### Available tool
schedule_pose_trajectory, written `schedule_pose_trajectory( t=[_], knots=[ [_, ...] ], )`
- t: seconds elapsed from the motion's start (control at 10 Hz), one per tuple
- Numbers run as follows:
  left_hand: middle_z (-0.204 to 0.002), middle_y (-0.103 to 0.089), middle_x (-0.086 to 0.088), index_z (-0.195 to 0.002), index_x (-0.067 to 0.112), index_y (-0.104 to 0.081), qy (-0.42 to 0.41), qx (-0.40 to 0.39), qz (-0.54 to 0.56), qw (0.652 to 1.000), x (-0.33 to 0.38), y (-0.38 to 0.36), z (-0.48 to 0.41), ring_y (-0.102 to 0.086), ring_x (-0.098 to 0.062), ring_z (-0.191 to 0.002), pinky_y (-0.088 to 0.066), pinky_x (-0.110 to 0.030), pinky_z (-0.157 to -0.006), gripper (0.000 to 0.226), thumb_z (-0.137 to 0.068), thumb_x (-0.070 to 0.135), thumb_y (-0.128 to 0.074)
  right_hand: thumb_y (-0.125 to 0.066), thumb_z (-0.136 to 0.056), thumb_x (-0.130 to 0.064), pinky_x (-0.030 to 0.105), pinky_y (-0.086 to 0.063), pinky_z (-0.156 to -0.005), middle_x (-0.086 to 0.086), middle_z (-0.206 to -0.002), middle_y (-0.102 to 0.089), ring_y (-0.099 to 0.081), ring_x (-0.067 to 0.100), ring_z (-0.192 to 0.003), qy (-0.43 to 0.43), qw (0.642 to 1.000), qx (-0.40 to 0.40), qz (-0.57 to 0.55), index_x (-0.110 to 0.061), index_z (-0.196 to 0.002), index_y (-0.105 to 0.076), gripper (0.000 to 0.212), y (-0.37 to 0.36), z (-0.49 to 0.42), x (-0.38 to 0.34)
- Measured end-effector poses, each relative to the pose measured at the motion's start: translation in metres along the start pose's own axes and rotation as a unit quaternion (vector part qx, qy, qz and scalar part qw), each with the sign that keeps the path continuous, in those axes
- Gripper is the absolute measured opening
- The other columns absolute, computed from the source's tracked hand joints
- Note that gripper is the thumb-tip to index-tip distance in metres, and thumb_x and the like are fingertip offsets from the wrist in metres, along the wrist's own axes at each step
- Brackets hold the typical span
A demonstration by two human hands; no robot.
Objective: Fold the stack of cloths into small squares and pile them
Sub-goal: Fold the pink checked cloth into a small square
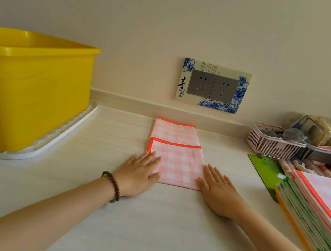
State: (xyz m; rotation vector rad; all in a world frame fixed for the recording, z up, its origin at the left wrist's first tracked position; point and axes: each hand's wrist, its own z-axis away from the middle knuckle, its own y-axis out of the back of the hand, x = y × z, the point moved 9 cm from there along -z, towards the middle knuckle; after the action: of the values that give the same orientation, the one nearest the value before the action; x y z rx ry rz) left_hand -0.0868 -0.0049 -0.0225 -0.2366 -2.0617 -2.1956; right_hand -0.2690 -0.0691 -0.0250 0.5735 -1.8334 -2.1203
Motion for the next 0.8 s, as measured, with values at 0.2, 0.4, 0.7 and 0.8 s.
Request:
schedule_pose_trajectory(
  t=[0.2,0.4,0.7,0.8],
  knots=[
    [-0.157,0.013,0.006,-0.151,0.026,0.005,-0.001,0.004,0.002,1.000,0.000,0.000,0.000,0.014,-0.008,-0.144,0.007,-0.033,-0.117,0.056,-0.101,0.041,-0.015,-0.026,-0.101,-0.037,0.020,-0.007,-0.113,-0.007,-0.157,-0.011,-0.013,0.010,-0.144,0.052,0.990,0.060,-0.116,-0.024,-0.151,-0.008,0.054,0.020,0.012,0.003],
    [-0.158,0.008,0.007,-0.151,0.026,0.000,-0.008,0.015,0.025,1.000,-0.001,0.002,-0.001,0.009,-0.007,-0.144,0.005,-0.032,-0.117,0.058,-0.100,0.046,-0.019,-0.041,-0.097,-0.043,0.019,-0.024,-0.110,-0.016,-0.150,-0.032,-0.033,0.006,-0.136,0.206,0.969,0.111,0.072,-0.034,-0.144,-0.033,0.048,0.045,0.044,-0.016],
    [-0.159,0.001,0.003,-0.151,0.024,-0.009,-0.013,0.027,0.045,0.999,-0.001,0.009,-0.002,0.003,-0.010,-0.145,0.002,-0.032,-0.117,0.063,-0.097,0.051,-0.028,-0.034,-0.099,-0.024,0.029,-0.039,-0.100,-0.008,-0.139,-0.051,-0.050,0.018,-0.124,0.210,0.955,0.112,0.174,-0.031,-0.139,-0.041,0.041,0.046,0.040,-0.032],
    [-0.159,-0.003,0.003,-0.150,0.025,-0.015,-0.029,-0.007,0.081,0.996,-0.001,0.010,0.002,0.001,-0.010,-0.145,0.000,-0.032,-0.118,0.090,-0.077,0.075,-0.033,-0.040,-0.099,-0.032,0.028,-0.042,-0.091,-0.010,-0.128,-0.060,-0.057,0.018,-0.115,0.184,0.965,0.156,0.101,-0.035,-0.130,-0.053,0.034,0.048,0.038,-0.023]
  ],
)
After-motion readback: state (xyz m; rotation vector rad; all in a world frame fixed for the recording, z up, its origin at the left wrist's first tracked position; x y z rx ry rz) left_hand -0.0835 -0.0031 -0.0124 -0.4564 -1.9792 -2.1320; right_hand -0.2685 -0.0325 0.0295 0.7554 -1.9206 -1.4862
